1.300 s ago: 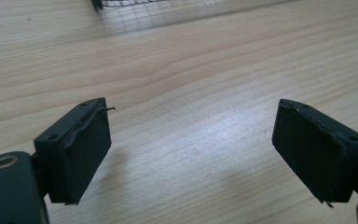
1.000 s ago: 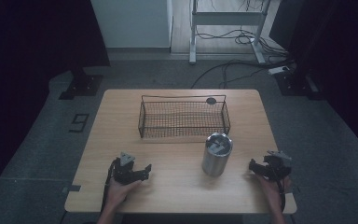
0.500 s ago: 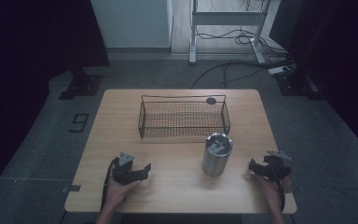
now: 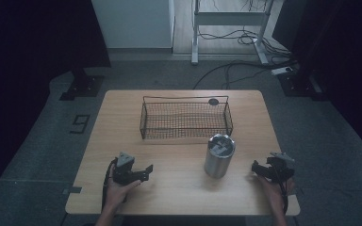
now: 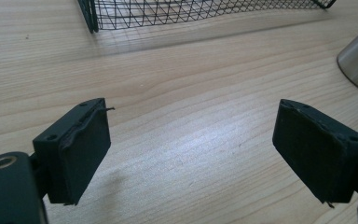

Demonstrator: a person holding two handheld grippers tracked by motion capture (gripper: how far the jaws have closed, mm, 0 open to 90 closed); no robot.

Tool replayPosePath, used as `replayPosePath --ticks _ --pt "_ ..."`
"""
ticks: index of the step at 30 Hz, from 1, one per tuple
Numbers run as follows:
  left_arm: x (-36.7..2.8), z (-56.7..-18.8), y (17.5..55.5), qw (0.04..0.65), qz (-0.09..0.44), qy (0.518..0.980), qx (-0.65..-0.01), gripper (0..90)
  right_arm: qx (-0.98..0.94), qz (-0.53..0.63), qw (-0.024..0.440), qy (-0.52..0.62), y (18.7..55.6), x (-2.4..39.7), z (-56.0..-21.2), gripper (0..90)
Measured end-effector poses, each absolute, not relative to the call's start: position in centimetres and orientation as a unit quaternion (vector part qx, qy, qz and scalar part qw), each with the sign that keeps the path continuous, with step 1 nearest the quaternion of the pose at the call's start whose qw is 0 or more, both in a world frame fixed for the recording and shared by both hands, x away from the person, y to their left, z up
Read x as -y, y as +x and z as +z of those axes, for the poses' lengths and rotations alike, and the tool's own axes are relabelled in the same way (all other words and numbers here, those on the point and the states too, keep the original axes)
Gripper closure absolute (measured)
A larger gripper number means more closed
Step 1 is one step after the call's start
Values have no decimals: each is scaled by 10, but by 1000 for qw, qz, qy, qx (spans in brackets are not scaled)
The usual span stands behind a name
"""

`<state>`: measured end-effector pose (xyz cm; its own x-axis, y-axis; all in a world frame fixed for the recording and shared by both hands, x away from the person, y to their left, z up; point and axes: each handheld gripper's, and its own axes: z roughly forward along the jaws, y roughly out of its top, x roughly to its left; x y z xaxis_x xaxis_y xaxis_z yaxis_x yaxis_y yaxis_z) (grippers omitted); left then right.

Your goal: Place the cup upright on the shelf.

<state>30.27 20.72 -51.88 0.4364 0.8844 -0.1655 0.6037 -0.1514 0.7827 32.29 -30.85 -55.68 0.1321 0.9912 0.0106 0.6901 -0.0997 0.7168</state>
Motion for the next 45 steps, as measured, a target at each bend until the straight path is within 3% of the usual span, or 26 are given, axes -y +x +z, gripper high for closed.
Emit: replayPosePath --ticks 25,45 --pt "-173 -463 302 450 179 740 -466 115 -610 263 289 689 324 309 -557 23" --pt "-145 -455 300 459 163 753 -443 113 -610 263 289 689 324 309 -557 26"
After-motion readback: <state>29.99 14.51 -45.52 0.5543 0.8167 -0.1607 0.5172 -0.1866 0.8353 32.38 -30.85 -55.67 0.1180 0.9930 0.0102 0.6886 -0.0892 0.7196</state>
